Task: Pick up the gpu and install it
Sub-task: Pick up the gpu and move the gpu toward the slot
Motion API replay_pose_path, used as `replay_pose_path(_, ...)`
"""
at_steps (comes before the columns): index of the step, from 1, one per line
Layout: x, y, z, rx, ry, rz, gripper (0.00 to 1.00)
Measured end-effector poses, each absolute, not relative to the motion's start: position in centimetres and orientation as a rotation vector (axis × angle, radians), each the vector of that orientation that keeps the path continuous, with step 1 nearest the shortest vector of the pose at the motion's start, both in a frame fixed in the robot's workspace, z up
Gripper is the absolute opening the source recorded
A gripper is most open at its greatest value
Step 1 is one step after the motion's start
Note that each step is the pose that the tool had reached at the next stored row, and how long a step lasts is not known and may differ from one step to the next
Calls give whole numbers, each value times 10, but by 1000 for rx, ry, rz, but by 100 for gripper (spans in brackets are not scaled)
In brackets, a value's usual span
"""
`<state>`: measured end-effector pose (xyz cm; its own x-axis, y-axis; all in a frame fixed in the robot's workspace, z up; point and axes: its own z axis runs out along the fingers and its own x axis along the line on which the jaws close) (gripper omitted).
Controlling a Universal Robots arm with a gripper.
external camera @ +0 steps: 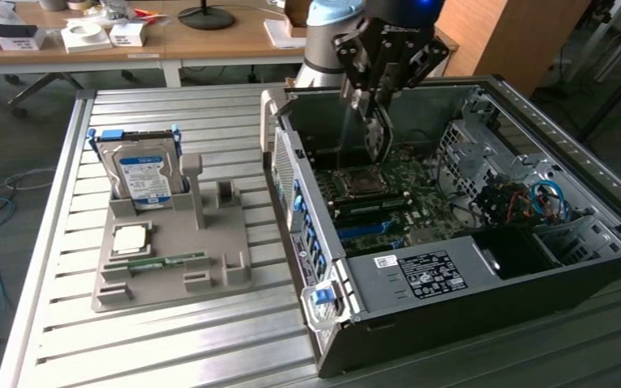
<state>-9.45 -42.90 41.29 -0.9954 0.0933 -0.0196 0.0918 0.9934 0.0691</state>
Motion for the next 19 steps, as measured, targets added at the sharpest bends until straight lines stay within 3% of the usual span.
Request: replay_pose_path(19,-13,-429,413,145,3114,115,26)
